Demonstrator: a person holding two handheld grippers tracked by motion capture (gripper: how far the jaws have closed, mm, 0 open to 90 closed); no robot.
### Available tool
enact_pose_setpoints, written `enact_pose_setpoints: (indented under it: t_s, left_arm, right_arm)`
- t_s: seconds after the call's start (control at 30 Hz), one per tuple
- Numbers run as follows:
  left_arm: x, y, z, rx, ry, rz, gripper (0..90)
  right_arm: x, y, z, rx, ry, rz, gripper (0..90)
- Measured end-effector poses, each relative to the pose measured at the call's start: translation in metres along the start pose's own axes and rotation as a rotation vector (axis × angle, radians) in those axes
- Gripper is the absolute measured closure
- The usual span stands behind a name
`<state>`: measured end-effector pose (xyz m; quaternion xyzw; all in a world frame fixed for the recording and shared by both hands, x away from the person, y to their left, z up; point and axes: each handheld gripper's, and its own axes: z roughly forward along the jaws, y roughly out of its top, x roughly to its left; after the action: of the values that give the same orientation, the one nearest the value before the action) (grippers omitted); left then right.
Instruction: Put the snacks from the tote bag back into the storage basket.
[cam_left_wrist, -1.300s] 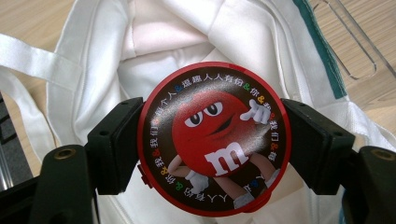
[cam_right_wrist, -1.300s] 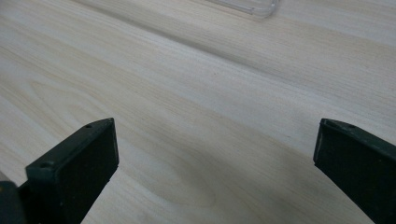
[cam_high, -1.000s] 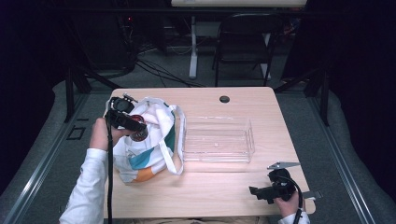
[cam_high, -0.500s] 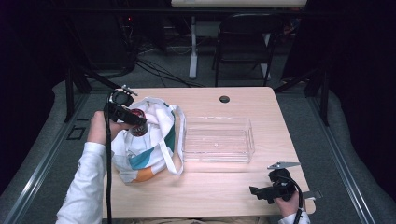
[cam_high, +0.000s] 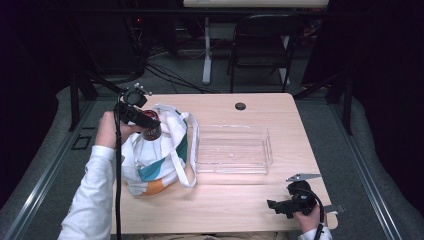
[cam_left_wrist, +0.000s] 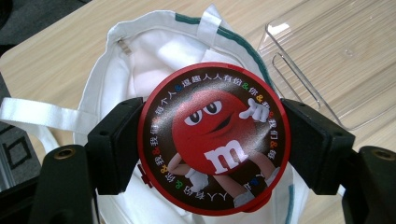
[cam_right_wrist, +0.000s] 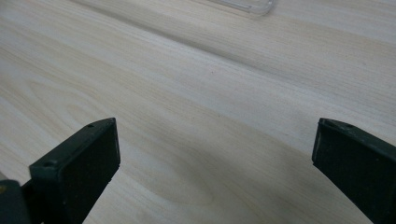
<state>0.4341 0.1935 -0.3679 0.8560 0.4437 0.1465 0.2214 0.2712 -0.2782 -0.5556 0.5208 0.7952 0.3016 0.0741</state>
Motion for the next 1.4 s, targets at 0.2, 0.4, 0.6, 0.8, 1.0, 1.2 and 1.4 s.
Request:
enact_pose_setpoints:
  t_s: [0.2, 0.4, 0.6, 0.8, 1.0, 1.2, 1.4]
  left_arm:
    - [-0.003, 0.006, 0.0, 0.01, -0.005, 0.012, 26.2]
    - [-0.006, 0.012, -0.002, 0.007, -0.006, 0.025, 26.2]
    - [-0.012, 0.019, -0.005, -0.001, -0.01, 0.042, 26.2]
    - [-0.02, 0.026, -0.006, -0.01, -0.011, 0.06, 26.2]
    - [-0.029, 0.032, -0.002, -0.016, -0.023, 0.079, 26.2]
    - [-0.037, 0.038, 0.003, -0.021, -0.04, 0.093, 26.2]
    - [-0.051, 0.046, 0.01, -0.026, -0.063, 0.116, 26.2]
  right_arm:
    - [0.0, 0.0, 0.0, 0.002, 0.006, 0.002, 0.8]
    - [-0.001, 0.0, 0.0, 0.001, 0.008, 0.001, 0.8]
    - [0.0, 0.0, 0.001, 0.0, 0.004, 0.002, 0.9]
    - [0.0, 0.0, 0.0, 0.003, 0.01, 0.002, 1.0]
    - [0.0, 0.0, 0.001, 0.002, 0.007, 0.0, 1.0]
    - [0.0, 0.0, 0.001, 0.006, 0.009, 0.001, 1.2]
    - [0.0, 0.0, 0.001, 0.004, 0.014, 0.002, 1.3]
